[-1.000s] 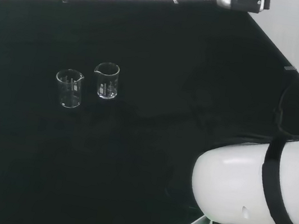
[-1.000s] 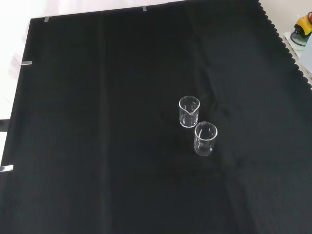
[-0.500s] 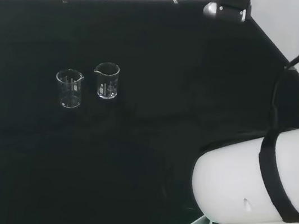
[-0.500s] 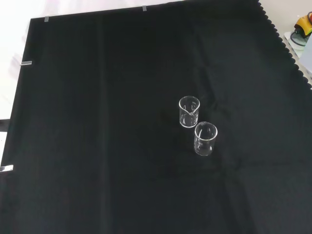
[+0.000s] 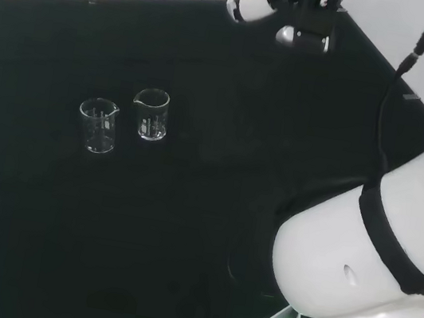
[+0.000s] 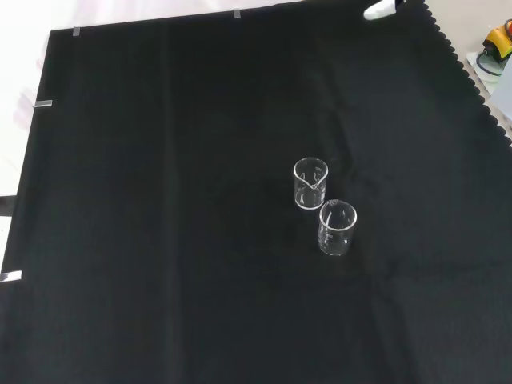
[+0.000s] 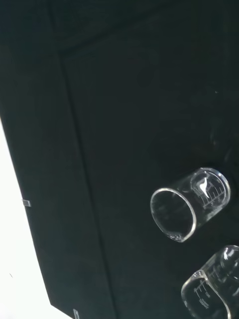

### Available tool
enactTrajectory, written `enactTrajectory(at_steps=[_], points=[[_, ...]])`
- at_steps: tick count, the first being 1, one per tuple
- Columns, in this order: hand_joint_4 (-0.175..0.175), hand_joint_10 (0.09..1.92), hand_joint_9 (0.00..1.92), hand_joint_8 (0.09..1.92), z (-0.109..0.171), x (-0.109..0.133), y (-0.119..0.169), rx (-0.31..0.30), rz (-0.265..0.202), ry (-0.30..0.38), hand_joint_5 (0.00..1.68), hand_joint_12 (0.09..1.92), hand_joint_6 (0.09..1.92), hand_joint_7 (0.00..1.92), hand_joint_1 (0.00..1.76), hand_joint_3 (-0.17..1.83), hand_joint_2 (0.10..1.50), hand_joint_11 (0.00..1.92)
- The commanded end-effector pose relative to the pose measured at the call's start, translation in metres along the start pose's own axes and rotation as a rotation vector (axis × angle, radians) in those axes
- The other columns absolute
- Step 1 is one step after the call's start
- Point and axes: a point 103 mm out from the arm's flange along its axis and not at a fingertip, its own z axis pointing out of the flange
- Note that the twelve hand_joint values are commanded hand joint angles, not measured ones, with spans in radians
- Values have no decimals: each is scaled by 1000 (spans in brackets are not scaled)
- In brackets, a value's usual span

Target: Pick up the beaker on the right.

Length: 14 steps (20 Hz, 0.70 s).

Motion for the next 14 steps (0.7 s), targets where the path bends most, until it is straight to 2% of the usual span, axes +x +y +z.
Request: enactTrajectory(at_steps=[1, 9, 14], points=[[-41, 695, 236, 626, 29, -11, 25, 9, -52, 94, 241, 1188, 87, 144, 612, 1040, 508, 0], [-38, 691, 250, 628, 71, -10, 40, 74, -127, 163, 250, 1183, 87, 153, 646, 1057, 470, 0], [-14, 685, 258, 624, 97, -8, 46, 106, -186, 212, 258, 1199, 87, 165, 661, 1066, 447, 0]])
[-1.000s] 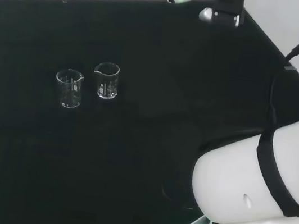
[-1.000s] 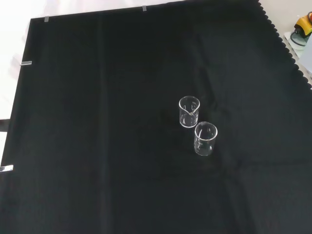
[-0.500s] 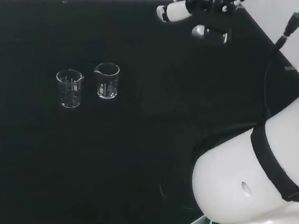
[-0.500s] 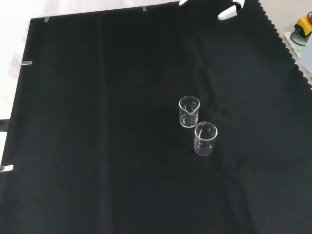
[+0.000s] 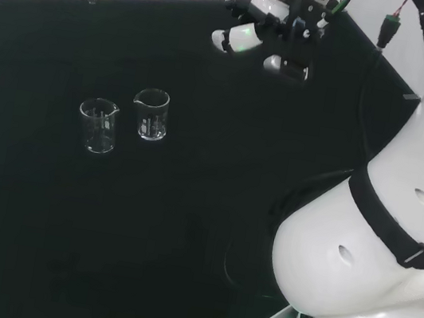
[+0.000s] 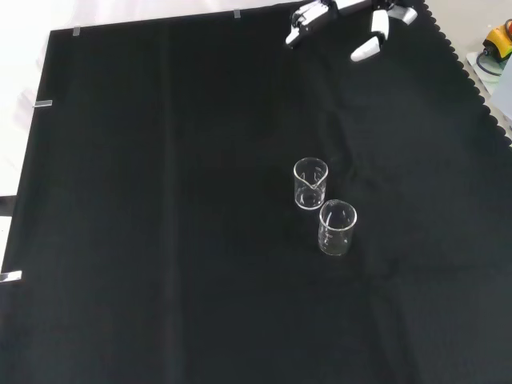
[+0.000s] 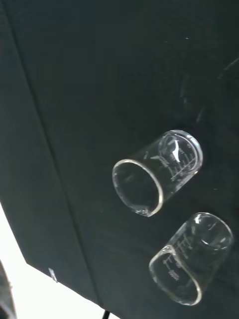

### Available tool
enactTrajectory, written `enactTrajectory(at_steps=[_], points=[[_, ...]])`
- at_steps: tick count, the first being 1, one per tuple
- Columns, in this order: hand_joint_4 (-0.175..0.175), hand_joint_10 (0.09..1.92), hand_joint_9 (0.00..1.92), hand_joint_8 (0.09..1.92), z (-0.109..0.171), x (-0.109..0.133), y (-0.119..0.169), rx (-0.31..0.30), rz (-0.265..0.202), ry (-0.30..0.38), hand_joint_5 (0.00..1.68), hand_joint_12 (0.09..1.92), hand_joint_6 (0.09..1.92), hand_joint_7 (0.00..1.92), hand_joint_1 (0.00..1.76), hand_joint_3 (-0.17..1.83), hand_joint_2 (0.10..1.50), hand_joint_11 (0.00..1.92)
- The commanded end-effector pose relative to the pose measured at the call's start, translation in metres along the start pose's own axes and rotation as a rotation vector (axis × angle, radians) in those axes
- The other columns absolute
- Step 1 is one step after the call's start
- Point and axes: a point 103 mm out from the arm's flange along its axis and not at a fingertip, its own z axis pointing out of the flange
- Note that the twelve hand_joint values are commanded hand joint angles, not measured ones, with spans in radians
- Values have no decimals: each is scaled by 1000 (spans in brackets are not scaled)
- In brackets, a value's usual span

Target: Pick up the beaker on the right.

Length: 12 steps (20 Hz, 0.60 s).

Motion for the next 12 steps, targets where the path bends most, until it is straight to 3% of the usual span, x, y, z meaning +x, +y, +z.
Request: enactTrajectory(at_steps=[1, 6, 12], points=[[-13, 683, 261, 623, 31, 1, 17, 35, -94, 82, 260, 1207, 87, 169, 663, 1069, 443, 0], [-12, 677, 293, 615, 52, 4, 26, 26, -157, 168, 264, 1285, 87, 184, 679, 1081, 425, 0], [-10, 669, 337, 616, 70, 9, 37, 44, -199, 202, 288, 1355, 87, 222, 714, 1098, 406, 0]])
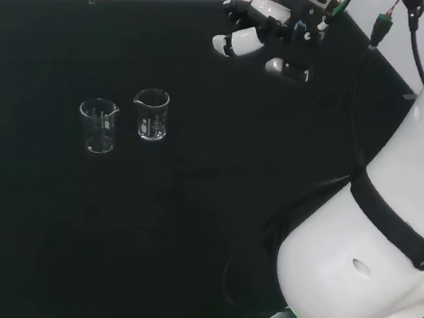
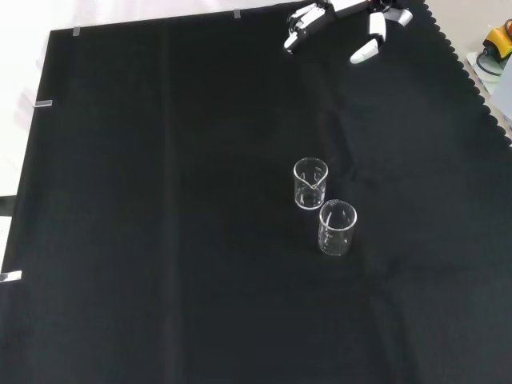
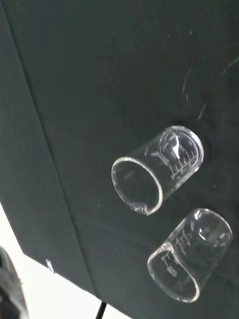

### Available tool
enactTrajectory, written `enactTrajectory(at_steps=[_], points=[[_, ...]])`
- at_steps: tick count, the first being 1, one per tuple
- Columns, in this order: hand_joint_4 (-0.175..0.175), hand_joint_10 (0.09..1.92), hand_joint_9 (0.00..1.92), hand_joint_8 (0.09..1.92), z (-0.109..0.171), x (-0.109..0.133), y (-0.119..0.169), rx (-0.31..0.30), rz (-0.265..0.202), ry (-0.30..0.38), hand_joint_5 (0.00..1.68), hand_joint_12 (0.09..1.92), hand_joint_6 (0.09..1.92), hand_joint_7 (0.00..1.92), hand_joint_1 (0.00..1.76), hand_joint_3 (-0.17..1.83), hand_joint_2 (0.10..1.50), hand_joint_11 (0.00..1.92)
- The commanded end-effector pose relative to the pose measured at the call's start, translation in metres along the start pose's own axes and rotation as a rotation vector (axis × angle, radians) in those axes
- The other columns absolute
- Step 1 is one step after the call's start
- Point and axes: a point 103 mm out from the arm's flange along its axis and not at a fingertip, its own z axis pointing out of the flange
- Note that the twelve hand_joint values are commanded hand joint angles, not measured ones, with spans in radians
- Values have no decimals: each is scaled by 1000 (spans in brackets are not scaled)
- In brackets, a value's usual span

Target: Pick up the beaker on the right.

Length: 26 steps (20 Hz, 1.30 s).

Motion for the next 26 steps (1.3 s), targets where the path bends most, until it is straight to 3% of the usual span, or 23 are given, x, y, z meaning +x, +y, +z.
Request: enactTrajectory(at_steps=[1, 6, 10, 26], points=[[-10, 668, 340, 616, 71, 11, 32, 44, -159, 187, 289, 1357, 87, 224, 715, 1099, 405, 0], [-11, 666, 346, 616, 82, 10, 36, 61, -175, 201, 300, 1361, 87, 229, 718, 1105, 403, 0], [-11, 664, 347, 615, 96, 11, 36, 68, -187, 256, 302, 1362, 87, 229, 721, 1107, 402, 0], [-12, 643, 340, 596, 137, 13, 50, 102, -249, 300, 311, 1318, 87, 236, 751, 1116, 386, 0]])
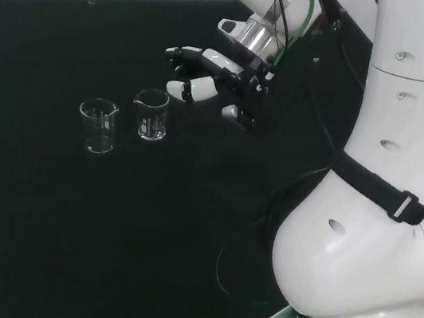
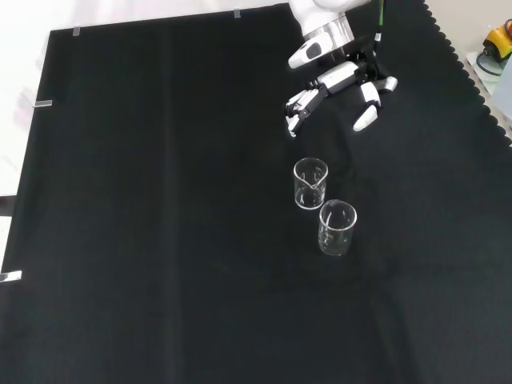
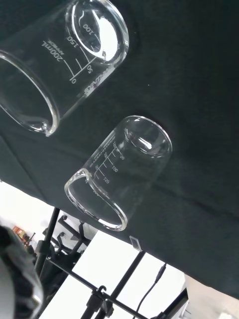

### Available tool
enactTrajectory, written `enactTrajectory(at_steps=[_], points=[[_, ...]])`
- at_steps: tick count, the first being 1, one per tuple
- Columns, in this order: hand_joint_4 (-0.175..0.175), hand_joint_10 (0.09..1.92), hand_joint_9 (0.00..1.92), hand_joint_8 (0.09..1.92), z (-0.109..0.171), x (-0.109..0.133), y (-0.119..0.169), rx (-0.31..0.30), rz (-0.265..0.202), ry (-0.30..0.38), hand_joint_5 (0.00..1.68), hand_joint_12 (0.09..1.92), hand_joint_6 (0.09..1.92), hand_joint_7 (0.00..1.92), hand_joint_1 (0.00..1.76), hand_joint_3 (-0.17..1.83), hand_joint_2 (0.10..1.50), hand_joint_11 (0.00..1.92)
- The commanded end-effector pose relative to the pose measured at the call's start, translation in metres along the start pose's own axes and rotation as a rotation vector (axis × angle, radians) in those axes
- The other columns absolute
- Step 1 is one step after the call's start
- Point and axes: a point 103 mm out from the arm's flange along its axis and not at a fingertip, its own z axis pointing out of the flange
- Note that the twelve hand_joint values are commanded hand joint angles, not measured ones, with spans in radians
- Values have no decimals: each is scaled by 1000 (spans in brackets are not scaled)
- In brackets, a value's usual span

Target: Pick up the beaker on the right.

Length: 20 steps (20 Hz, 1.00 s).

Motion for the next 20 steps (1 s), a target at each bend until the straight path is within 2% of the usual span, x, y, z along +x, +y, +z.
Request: enactTrajectory(at_steps=[1, 11, 20], points=[[-14, 643, 341, 596, 6, -4, 7, -7, -31, 19, 314, 1317, 87, 238, 754, 1117, 385, 0], [-18, 640, 345, 587, 11, -14, 18, 7, -56, 54, 320, 1312, 87, 238, 764, 1123, 382, 0], [-24, 619, 310, 548, 27, -21, 29, 51, -99, 70, 226, 1257, 87, 190, 842, 1130, 346, 0]])
